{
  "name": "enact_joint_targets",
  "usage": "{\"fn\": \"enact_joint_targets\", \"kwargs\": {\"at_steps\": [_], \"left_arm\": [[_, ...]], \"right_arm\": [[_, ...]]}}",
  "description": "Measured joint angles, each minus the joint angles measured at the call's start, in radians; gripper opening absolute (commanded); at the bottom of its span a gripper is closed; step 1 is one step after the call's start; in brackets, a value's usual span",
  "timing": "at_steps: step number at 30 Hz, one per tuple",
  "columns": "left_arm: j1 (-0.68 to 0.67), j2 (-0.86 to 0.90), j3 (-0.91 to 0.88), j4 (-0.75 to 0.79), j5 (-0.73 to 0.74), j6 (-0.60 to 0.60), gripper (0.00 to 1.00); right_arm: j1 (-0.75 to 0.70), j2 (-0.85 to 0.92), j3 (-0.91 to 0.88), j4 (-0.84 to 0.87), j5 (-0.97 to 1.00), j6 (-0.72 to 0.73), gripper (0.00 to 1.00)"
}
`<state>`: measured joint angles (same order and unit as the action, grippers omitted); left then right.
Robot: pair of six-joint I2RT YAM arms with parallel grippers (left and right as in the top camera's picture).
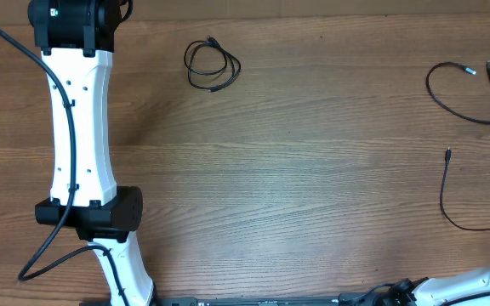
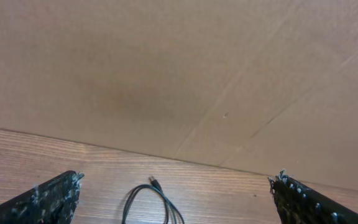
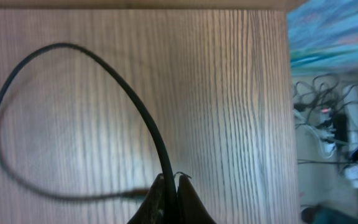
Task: Untangle cables
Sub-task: 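Lay the cable down at the right side and release it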
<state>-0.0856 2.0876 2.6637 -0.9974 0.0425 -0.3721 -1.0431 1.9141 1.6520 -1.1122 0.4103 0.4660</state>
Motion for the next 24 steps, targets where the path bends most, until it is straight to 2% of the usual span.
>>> {"fn": "enact_joint_targets", "kwargs": {"at_steps": [6, 7, 8, 9, 10, 11, 19, 24], "left_arm": [[-0.001, 0.0, 0.0, 0.026, 0.0, -0.025, 0.99], [-0.004, 0.0, 0.0, 0.027, 0.0, -0.026, 0.99], [-0.005, 0.0, 0.0, 0.029, 0.0, -0.03, 1.0], [-0.007, 0.0, 0.0, 0.032, 0.0, -0.031, 1.0], [-0.01, 0.0, 0.0, 0.035, 0.0, -0.034, 1.0], [-0.013, 0.0, 0.0, 0.04, 0.0, -0.038, 1.0], [-0.024, 0.0, 0.0, 0.051, 0.0, -0.041, 1.0], [-0.025, 0.0, 0.0, 0.051, 0.0, -0.041, 1.0]], "right_arm": [[-0.06, 0.0, -0.105, 0.129, -0.048, -0.016, 0.04], [-0.061, 0.001, -0.11, 0.134, -0.053, -0.025, 0.09], [-0.061, 0.002, -0.11, 0.139, -0.056, -0.031, 0.3], [-0.061, 0.003, -0.11, 0.146, -0.058, -0.042, 0.56], [-0.061, 0.004, -0.11, 0.152, -0.063, -0.045, 0.71], [-0.06, 0.004, -0.11, 0.151, -0.065, -0.051, 0.77], [-0.008, 0.002, -0.11, 0.118, -0.066, -0.075, 0.82], [0.08, -0.053, -0.056, 0.006, -0.09, -0.079, 0.86]]}}
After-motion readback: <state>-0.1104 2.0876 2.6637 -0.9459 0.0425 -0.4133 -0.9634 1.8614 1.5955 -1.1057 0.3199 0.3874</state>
